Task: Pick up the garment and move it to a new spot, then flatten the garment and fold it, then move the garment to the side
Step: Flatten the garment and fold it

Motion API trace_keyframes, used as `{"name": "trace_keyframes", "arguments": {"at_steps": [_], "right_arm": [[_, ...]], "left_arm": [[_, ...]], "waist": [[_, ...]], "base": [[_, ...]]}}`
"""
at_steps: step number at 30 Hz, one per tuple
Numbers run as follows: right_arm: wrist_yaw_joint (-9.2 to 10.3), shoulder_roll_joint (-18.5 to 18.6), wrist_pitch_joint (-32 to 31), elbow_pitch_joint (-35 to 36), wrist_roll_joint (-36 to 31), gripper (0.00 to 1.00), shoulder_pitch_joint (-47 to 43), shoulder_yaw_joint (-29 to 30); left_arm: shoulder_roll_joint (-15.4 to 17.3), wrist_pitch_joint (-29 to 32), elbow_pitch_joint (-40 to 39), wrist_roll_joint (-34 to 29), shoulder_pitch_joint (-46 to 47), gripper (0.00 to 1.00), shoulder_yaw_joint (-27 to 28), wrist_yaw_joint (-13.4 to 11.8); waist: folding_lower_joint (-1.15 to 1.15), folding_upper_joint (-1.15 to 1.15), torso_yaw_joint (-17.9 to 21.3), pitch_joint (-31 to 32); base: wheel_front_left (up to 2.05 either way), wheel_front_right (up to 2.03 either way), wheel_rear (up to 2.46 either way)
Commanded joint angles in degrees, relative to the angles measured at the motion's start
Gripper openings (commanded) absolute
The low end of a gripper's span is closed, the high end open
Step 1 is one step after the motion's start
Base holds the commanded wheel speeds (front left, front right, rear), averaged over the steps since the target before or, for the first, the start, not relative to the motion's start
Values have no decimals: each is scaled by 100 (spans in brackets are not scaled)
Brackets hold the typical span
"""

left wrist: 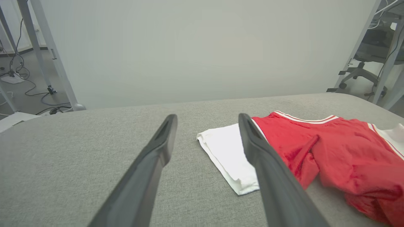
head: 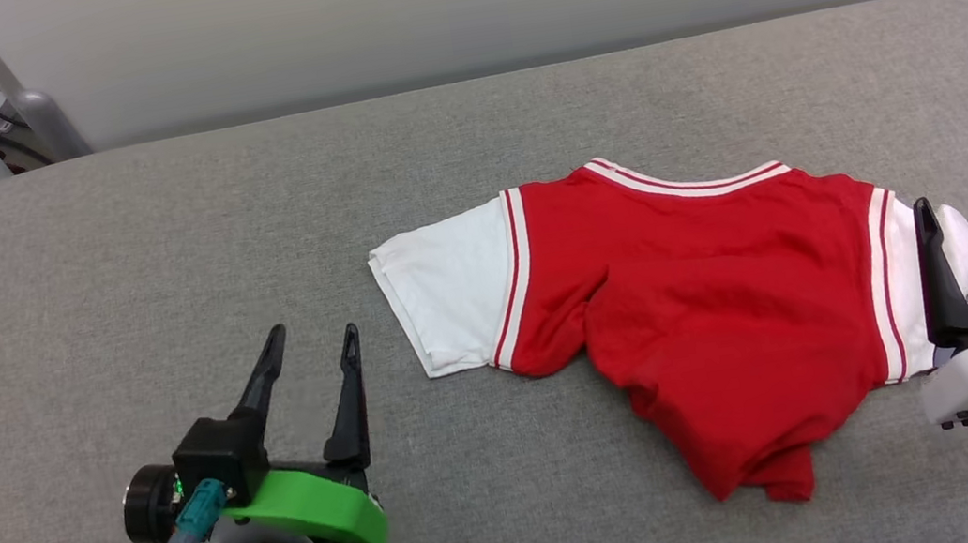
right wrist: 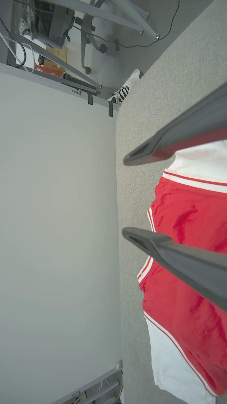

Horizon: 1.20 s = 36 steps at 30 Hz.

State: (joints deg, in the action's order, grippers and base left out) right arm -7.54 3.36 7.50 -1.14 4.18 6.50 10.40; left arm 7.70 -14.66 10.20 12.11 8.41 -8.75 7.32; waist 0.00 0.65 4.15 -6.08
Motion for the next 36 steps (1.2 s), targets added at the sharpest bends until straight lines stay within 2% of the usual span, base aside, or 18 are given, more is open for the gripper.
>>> {"name": "trace_keyframes", "arguments": {"at_steps": [1,5,7,15,19,25,29,36], "right_arm": [[5,-15,48,28,-2,100,-49,-7],[5,-27,76,73,-21,100,34,-1],[5,-32,107,111,-28,100,106,-12],[5,-45,424,19,105,100,339,-17],[5,-46,543,-130,234,100,423,-118],[5,-47,675,-319,374,100,552,-181],[5,-47,721,-434,464,100,630,-239],[5,-47,746,-529,557,100,717,-292]], "left_arm": [[95,-17,132,124,94,100,-121,16],[419,371,344,457,725,100,-600,16],[698,768,358,620,1208,100,-902,16],[1713,3635,751,2058,3088,100,-1995,16],[2091,4377,987,2429,3668,100,-2360,16],[2448,5358,1426,2950,4101,100,-2796,16],[2639,5593,1640,3149,4266,100,-2998,16],[2802,5365,2087,3129,4402,100,-3163,16]], "waist": [[0,-65,124,-103],[0,-65,285,-282],[0,-65,373,-433],[0,-65,739,-925],[0,-65,945,-1127],[0,-65,1182,-1399],[0,-65,1295,-1552],[0,-65,1412,-1694]], "base": [[0,0,0],[0,0,0],[0,0,0],[0,0,0],[0,0,0],[0,0,0],[0,0,0],[0,0,0]]}}
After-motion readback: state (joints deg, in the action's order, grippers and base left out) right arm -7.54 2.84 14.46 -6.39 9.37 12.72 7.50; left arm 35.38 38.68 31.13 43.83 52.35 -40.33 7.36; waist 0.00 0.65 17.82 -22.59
